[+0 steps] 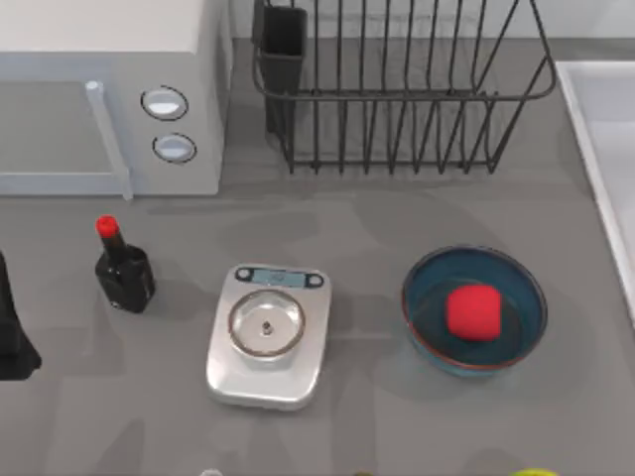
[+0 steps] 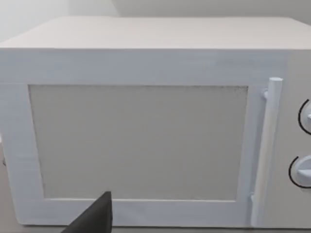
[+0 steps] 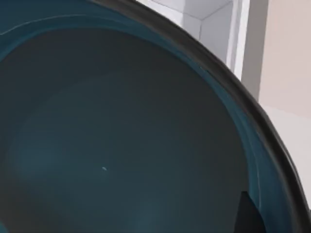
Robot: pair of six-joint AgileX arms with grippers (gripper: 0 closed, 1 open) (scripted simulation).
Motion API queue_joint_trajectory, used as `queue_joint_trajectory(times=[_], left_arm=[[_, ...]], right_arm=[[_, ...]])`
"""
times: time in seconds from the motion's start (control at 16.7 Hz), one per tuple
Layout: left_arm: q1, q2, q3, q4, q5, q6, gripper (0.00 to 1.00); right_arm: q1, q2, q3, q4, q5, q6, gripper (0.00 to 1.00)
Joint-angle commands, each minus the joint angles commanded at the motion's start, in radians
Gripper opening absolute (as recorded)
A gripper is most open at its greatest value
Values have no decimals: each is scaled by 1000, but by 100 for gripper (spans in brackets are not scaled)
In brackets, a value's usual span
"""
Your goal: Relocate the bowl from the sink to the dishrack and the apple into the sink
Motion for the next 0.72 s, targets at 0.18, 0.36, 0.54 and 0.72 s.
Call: queue_joint_trajectory(times=[0.18, 0.36, 0.54, 0.72], left_arm=[[0, 0, 0, 0, 0, 0, 100], [0, 0, 0, 0, 0, 0, 100], [0, 0, 0, 0, 0, 0, 100], [0, 0, 0, 0, 0, 0, 100]], right_arm=[[176, 13, 5, 151, 99, 93, 0], [336, 19, -1, 315, 201, 175, 0], [488, 28, -8, 523, 308, 251, 0], [638, 36, -19, 755, 410, 324, 0]])
